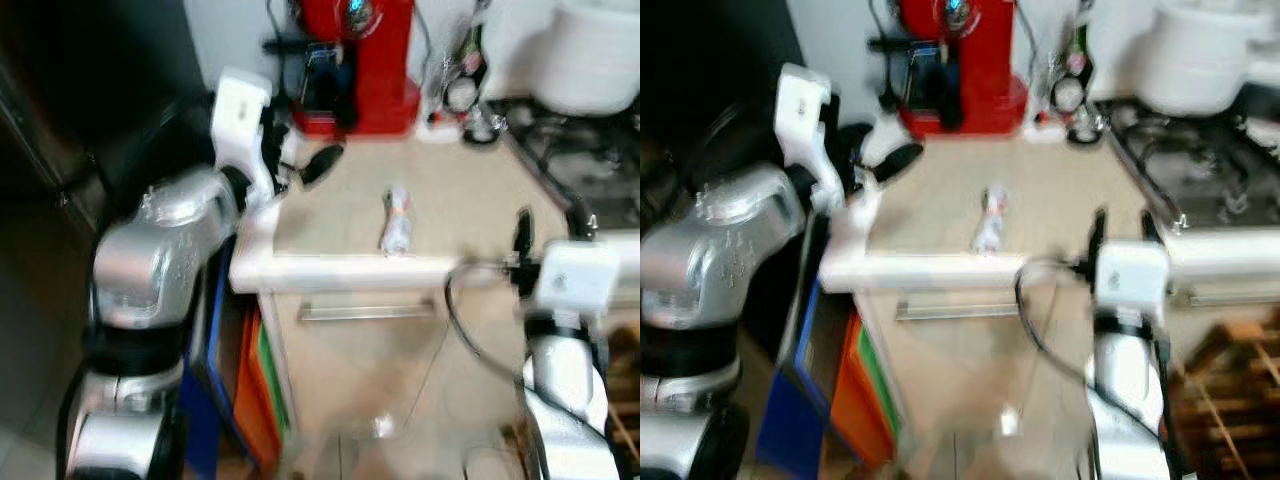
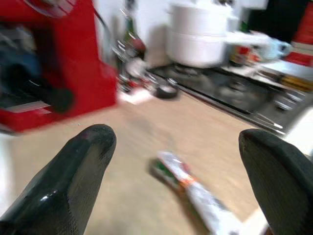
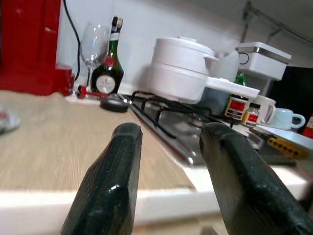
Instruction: Restocking fridge
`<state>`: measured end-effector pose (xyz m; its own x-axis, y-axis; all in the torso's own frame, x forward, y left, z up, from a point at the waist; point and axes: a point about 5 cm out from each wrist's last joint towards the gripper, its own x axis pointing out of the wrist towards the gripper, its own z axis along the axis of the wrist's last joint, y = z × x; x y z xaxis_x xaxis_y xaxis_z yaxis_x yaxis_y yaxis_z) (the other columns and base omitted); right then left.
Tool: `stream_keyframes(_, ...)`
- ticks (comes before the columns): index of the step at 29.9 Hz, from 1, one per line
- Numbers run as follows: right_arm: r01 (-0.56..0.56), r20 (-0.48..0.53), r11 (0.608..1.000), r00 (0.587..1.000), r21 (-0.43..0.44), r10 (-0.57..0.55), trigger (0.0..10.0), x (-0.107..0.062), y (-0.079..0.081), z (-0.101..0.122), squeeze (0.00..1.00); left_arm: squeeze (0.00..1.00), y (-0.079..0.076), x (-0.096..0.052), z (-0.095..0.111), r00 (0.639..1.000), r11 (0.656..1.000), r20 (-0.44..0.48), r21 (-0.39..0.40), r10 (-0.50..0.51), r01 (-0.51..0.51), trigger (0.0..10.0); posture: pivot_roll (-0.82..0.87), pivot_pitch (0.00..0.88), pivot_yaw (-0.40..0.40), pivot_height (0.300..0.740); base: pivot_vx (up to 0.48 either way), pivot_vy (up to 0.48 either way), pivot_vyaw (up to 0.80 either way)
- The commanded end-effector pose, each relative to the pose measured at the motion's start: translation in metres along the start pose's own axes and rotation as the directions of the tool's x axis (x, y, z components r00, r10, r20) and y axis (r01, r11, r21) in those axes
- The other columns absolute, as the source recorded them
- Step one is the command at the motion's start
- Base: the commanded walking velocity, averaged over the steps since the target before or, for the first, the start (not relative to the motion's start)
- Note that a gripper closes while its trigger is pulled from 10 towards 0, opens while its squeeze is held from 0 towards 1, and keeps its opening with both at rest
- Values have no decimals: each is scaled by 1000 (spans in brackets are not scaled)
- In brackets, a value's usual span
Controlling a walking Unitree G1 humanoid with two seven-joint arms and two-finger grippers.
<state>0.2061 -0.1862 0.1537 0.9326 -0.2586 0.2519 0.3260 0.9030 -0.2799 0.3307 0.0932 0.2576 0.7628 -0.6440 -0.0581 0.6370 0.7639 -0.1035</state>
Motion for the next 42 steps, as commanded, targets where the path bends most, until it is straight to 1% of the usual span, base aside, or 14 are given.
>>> stream_keyframes(1,-2,21,1000,1000,-13,2,10000,-2,-1,5,0,0,-1,6,1,999,999,-36,-24,-22,21,10000,-81,33,103,740,0,0,0)
stream_keyframes(4,7,-8,999,1000,-36,-7,10000,-10,-5,0,0,0,-4,20,4,996,996,-70,-70,-56,51,10000,-94,38,122,740,0,0,0)
stream_keyframes(5,7,-8,999,1000,-36,-7,10000,-10,-5,0,0,0,-4,20,4,996,996,-70,-70,-56,51,10000,-94,38,122,740,0,0,0)
stream_keyframes(8,31,-17,999,999,-34,-32,10000,-14,-3,1,0,0,-7,37,3,993,995,-102,-82,-66,58,10000,-107,37,140,740,0,0,0)
stream_keyframes(14,37,-13,999,999,-25,-37,10000,-18,2,4,0,0,-12,56,-3,985,996,-156,-66,-75,66,10000,-120,46,161,740,0,0,0)
stream_keyframes(17,43,-18,999,999,-21,-43,10000,-20,3,4,0,0,-12,63,-6,982,999,-185,-35,-45,39,10000,-123,51,170,740,0,0,0)
stream_keyframes(20,49,-22,999,999,-20,-49,10000,-21,4,4,0,0,-10,66,-8,979,1000,-201,4,-16,17,10000,-124,53,173,740,0,0,0)
stream_keyframes(23,50,-27,999,998,-19,-50,10000,-22,5,4,0,0,-4,68,-10,977,998,-211,51,38,-28,10000,-123,57,175,740,0,0,0)
stream_keyframes(25,46,-33,999,998,-18,-47,10000,-23,6,3,0,0,0,69,-10,976,997,-208,56,62,-51,10000,-122,58,174,740,0,0,0)
stream_keyframes(28,39,-35,999,999,-17,-39,10000,-23,7,3,0,0,-2,72,-8,978,999,-201,26,51,-47,10000,-116,58,170,740,0,0,0)
stream_keyframes(31,28,-30,1000,999,-13,-29,10000,-21,10,3,0,0,-9,75,-4,981,999,-195,-42,13,-21,10000,-112,54,167,740,0,0,0)
stream_keyframes(36,21,-27,1000,999,-10,-21,10000,-20,12,3,0,0,-13,78,-6,977,999,-212,-44,3,-13,10000,-108,49,167,740,0,0,0)
stream_keyframes(39,17,-23,1000,1000,-6,-17,10000,-19,14,4,0,0,-14,81,-15,967,999,-252,-15,24,-29,10000,-107,48,170,740,0,0,0)
stream_keyframes(42,17,-19,1000,1000,-2,-17,10000,-17,16,4,0,0,-8,84,-28,947,995,-304,59,99,-85,10000,-102,52,178,740,0,0,0)
